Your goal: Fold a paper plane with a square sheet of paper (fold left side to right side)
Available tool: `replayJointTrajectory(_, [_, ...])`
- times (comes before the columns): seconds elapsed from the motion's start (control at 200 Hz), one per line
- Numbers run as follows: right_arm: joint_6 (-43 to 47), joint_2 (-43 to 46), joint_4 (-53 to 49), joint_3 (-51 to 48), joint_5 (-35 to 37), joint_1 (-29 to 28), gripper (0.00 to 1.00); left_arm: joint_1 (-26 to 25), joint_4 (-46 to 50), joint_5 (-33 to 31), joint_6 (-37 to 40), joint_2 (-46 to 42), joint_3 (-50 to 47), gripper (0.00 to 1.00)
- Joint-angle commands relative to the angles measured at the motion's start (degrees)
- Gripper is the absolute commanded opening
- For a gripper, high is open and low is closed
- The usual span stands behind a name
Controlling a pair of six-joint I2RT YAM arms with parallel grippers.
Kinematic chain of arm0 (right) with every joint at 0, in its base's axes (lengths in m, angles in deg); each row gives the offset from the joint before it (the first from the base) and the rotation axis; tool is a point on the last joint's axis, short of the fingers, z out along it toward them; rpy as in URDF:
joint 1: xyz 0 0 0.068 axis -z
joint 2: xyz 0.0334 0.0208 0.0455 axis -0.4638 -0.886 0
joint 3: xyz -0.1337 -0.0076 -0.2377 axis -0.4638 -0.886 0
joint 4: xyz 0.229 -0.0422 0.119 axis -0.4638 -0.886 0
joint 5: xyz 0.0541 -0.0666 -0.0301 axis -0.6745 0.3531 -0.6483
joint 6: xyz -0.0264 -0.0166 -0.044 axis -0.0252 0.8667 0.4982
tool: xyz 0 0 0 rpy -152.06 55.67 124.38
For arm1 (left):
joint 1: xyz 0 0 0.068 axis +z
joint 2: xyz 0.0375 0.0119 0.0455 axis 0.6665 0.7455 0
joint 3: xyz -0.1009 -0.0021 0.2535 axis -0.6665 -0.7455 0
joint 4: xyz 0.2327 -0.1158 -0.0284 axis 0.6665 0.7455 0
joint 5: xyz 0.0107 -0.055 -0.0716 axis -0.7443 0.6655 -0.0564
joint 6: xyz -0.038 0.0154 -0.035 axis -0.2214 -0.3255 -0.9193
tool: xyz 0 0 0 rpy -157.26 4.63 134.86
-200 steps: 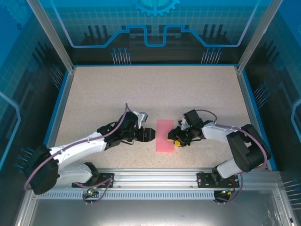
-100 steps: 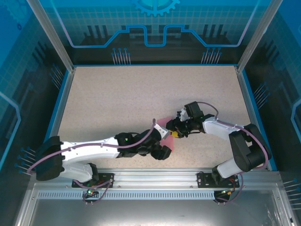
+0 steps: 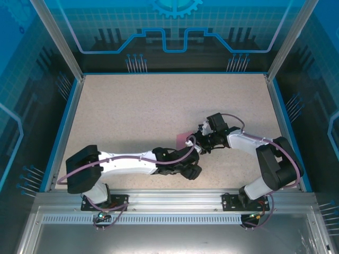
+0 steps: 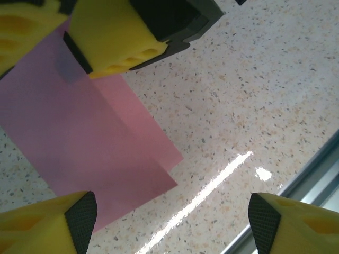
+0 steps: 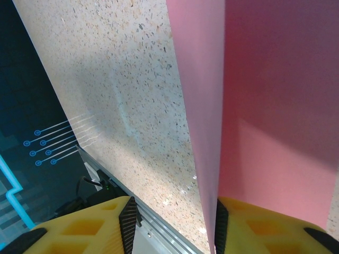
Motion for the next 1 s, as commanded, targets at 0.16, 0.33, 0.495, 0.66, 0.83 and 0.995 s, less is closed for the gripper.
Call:
replayJointTrajectory(0.16, [-0.65,-0.89,-1.09,1.62,-1.48,0.72,0.44,-1.01,10.11,-10.3,-2.69,7.74,7.21,0.79])
replayJointTrajectory(0.33, [-0.69,-1.35,-0.78,1.44,-1.65,0.77,0.44,-1.14,10.61,-12.46,-2.59,10.05,8.8,0.77])
replayJointTrajectory(0.495, [-0.45,-1.51,-0.79,1.54,-1.51,0.73,0.44,-1.25,9.97,-12.38,-0.9,11.02,9.47,0.7])
replayJointTrajectory(0.66, [0.35,-1.99,-1.6,1.66,-1.02,0.67,0.44,-1.28,8.73,-10.91,-0.62,9.67,8.59,0.57])
replayJointTrajectory(0.83, [1.35,-2.52,-2.69,2.17,-0.28,0.79,0.44,-1.27,6.94,-9.23,-0.37,7.62,6.48,0.43])
replayJointTrajectory(0.995, [2.05,-2.8,-3.41,2.41,0.1,0.79,0.44,-1.27,6.19,-7.63,0.34,6.2,5.44,0.38])
